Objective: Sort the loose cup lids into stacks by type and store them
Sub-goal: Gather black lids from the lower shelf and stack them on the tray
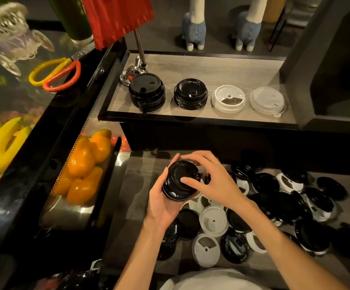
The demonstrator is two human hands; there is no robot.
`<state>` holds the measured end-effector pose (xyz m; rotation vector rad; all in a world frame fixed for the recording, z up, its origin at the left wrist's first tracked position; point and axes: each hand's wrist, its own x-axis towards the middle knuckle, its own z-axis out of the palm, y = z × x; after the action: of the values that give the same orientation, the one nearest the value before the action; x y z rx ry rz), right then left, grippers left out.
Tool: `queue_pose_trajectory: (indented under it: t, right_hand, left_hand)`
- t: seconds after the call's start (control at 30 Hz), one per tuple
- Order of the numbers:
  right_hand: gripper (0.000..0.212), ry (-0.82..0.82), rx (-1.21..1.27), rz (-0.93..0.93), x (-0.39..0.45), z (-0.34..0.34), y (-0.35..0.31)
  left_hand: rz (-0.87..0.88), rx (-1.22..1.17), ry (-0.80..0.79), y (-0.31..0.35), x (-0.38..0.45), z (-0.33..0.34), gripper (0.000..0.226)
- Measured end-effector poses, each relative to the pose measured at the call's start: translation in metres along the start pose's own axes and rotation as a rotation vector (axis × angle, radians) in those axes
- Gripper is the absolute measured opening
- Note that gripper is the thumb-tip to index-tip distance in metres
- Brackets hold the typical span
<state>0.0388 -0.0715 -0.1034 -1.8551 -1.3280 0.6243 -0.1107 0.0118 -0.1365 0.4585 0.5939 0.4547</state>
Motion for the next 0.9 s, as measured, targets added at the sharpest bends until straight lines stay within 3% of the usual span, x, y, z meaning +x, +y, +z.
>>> queue_pose_trajectory:
  t: [0.17, 0.4, 0.53, 0.73, 0.9]
  right_hand:
    - [0.083, -0.243, -0.088, -0.117, 0.005, -0.019, -0.006]
    - [0.070, 0.000, 0.193, 0.008, 0.011, -0.036, -0.011]
    - [0.065, 0.078, 0.167, 0.099, 0.012, -0.039, -0.006]
    - [0.061, 0.054, 0.136, 0.108, 0.005, -0.021, -0.010]
    - [0.083, -0.108, 0.048, -0.015, 0.006, -0.025, -0.015]
  left_hand:
    - [0.022, 0.083, 0.057, 0.004, 0.003, -0.002, 0.059]
    - [0.021, 0.047, 0.032, 0.009, 0.000, -0.002, 0.057]
    - [0.038, 0.017, 0.014, 0.010, 0.000, -0.001, 0.054]
    - [0.046, 0.039, -0.034, 0.010, -0.001, 0.001, 0.052]
    - [-0.003, 0.160, 0.012, 0.012, -0.002, 0.000, 0.063]
